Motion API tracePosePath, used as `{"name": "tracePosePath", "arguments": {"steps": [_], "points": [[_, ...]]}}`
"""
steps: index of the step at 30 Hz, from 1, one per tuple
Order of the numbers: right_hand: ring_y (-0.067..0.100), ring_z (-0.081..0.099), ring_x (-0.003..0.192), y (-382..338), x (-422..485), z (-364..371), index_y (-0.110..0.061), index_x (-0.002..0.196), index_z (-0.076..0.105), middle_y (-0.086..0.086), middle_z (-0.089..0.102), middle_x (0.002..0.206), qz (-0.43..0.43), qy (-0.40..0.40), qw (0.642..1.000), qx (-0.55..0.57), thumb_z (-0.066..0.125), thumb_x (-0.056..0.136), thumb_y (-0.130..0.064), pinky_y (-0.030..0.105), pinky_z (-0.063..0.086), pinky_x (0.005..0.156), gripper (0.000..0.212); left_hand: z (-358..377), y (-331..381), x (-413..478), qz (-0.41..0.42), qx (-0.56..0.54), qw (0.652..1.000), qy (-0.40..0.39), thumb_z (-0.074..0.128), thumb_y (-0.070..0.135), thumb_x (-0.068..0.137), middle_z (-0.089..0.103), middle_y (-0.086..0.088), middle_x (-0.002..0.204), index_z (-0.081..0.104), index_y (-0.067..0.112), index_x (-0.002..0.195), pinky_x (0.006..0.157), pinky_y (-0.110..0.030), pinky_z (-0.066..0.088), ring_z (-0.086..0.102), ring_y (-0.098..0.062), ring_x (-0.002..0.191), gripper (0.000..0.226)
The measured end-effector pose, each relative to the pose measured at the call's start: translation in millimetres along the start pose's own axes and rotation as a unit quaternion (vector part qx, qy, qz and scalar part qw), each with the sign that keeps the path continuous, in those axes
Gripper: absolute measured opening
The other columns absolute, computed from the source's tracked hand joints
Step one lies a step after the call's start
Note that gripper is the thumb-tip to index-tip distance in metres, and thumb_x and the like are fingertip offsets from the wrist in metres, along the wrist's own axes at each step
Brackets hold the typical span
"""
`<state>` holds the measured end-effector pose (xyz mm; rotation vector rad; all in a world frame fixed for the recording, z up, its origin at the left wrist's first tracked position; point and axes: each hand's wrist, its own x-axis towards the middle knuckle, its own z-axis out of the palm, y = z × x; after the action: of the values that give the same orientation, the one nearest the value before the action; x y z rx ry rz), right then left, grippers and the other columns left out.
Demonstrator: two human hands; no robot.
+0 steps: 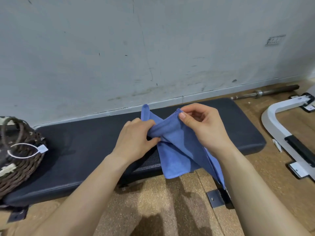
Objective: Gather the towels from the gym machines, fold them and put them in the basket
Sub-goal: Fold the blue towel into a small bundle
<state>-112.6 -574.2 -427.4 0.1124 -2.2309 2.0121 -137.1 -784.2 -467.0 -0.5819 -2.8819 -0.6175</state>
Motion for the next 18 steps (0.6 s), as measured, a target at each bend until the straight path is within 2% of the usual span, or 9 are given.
{"name": "tracePosePath", "arguments": {"steps": [6, 9, 11, 13, 18], "points": [[0.004, 0.065, 0.079, -29.4, -21.8, 5.3, -0.019, 0.089, 0.072, -0.012, 0.072, 0.08, -0.038, 0.055, 0.998, 0.012, 0.068, 0.093, -0.009, 0.016, 0.048, 0.073, 0.012, -20.4, -38.1, -44.6, -0.035, 0.063, 0.997, 0.012, 0.072, 0.039, 0.079, 0.045, 0.013, 0.061, 0.049, 0.028, 0.077, 0.064, -0.033, 0.031, 0.046, -0.018, 0.071, 0.025], [0.0, 0.061, 0.075, -46.0, -27.4, 4.0, -0.021, 0.087, 0.07, -0.015, 0.069, 0.075, -0.035, 0.103, 0.994, 0.023, 0.066, 0.095, -0.012, 0.014, 0.046, 0.071, 0.012, -38.1, -54.6, -67.1, -0.08, 0.047, 0.996, 0.003, 0.07, 0.04, 0.084, 0.05, 0.015, 0.065, 0.054, 0.031, 0.084, 0.07, -0.034, 0.035, 0.05, -0.016, 0.072, 0.019], [0.002, 0.061, 0.077, -56.0, -28.0, -0.4, -0.021, 0.089, 0.07, -0.011, 0.069, 0.077, -0.026, 0.136, 0.99, 0.036, 0.066, 0.096, -0.015, 0.017, 0.046, 0.074, 0.011, -54.8, -64.1, -80.6, -0.116, -0.001, 0.993, -0.007, 0.066, 0.035, 0.09, 0.059, 0.016, 0.074, 0.058, 0.034, 0.091, 0.077, -0.033, 0.041, 0.056, -0.012, 0.077, 0.008], [0.005, 0.061, 0.079, -64.1, -26.3, -5.9, -0.022, 0.089, 0.07, -0.007, 0.069, 0.079, -0.016, 0.161, 0.986, 0.045, 0.066, 0.096, -0.018, 0.021, 0.046, 0.078, 0.009, -73.5, -72.8, -91.2, -0.157, -0.096, 0.983, 0.004, 0.064, 0.027, 0.093, 0.067, 0.015, 0.083, 0.062, 0.035, 0.092, 0.073, -0.025, 0.044, 0.06, -0.007, 0.08, 0.009], [0.009, 0.061, 0.082, -84.1, -23.3, -15.4, -0.022, 0.091, 0.068, -0.006, 0.07, 0.084, 0.002, 0.2, 0.979, 0.031, 0.066, 0.096, -0.022, 0.03, 0.046, 0.081, 0.005, -132.0, -74.4, -94.4, -0.2, -0.3, 0.925, 0.118, 0.07, 0.014, 0.091, 0.07, 0.0, 0.082, 0.067, 0.025, 0.092, 0.073, -0.018, 0.046, 0.063, -0.006, 0.073, 0.011]]}}
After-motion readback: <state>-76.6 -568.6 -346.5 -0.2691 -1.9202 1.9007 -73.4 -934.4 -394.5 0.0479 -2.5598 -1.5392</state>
